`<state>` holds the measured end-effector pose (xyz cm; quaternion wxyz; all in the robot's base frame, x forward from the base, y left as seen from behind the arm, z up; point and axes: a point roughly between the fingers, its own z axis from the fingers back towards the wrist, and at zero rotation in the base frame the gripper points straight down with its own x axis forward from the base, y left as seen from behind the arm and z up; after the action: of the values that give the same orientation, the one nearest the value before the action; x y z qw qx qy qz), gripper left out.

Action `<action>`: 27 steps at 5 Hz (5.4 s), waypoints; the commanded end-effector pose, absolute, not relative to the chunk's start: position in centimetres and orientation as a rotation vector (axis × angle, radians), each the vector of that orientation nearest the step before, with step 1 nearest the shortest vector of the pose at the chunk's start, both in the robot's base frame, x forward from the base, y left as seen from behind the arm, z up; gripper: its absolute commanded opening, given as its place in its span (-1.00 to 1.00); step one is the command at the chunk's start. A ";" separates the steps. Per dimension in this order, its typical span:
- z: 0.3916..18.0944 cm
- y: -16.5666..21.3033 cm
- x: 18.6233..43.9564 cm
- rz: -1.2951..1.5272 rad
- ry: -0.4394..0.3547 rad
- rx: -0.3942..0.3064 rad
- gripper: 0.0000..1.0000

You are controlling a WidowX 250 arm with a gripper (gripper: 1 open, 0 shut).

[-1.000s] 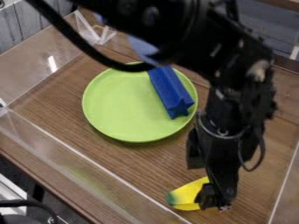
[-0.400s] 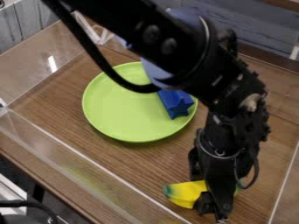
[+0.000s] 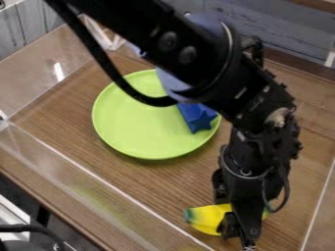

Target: Put the banana in the green plate

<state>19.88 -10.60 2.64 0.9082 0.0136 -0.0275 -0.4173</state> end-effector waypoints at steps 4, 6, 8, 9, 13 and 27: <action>2.3 -10.0 20.2 -0.832 -0.065 0.024 -1.00; 2.1 -9.7 20.2 -0.822 -0.063 0.022 -1.00; 2.6 -9.4 20.2 -0.831 -0.042 0.032 -1.00; 2.9 -9.3 20.2 -0.835 -0.033 0.036 -1.00; 4.0 -8.9 20.0 -0.851 0.003 0.059 -1.00; 5.1 -7.1 20.4 -0.863 0.014 0.103 -1.00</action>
<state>19.34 -7.02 4.06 0.9049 0.0475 0.0333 -0.4216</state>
